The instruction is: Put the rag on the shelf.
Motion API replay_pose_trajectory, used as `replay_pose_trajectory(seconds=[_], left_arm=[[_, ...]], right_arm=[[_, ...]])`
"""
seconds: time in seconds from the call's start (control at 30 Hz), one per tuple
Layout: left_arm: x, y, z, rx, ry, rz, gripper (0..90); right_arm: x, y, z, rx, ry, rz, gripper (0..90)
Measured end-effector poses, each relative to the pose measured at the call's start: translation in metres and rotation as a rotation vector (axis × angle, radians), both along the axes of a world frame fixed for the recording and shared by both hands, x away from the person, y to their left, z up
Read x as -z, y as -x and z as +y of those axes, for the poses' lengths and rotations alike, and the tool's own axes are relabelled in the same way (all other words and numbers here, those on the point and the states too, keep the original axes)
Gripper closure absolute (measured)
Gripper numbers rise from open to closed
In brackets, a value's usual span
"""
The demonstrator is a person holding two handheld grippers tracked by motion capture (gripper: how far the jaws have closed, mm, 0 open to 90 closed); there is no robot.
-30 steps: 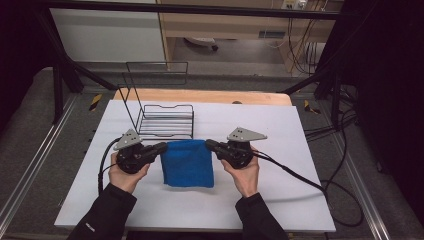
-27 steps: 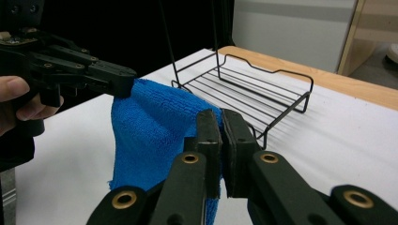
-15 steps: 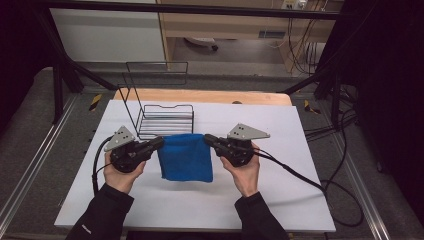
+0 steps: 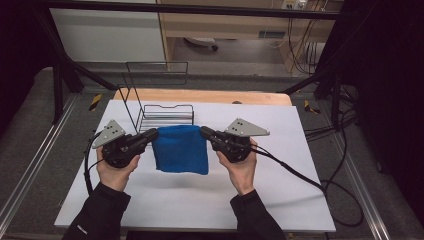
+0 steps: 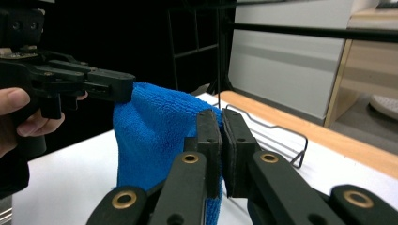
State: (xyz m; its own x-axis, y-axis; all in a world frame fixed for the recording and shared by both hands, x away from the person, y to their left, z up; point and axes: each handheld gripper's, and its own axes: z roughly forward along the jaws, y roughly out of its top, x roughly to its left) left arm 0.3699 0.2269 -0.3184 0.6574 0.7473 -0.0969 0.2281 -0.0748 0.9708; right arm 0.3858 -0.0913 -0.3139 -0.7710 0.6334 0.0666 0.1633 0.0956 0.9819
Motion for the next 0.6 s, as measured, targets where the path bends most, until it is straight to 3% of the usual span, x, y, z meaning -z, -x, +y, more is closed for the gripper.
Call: replay_pose_trajectory(seconds=[0.27,0.6], left_arm=[[-0.013,0.0,0.002,-0.011,0.033,-0.049,85.4],[-0.028,-0.002,0.01,-0.029,0.067,-0.093,85.4]], right_arm=[[-0.016,0.002,0.005,0.026,-0.025,-0.069,87.4],[-0.034,0.001,0.014,0.035,-0.051,-0.123,87.4]])
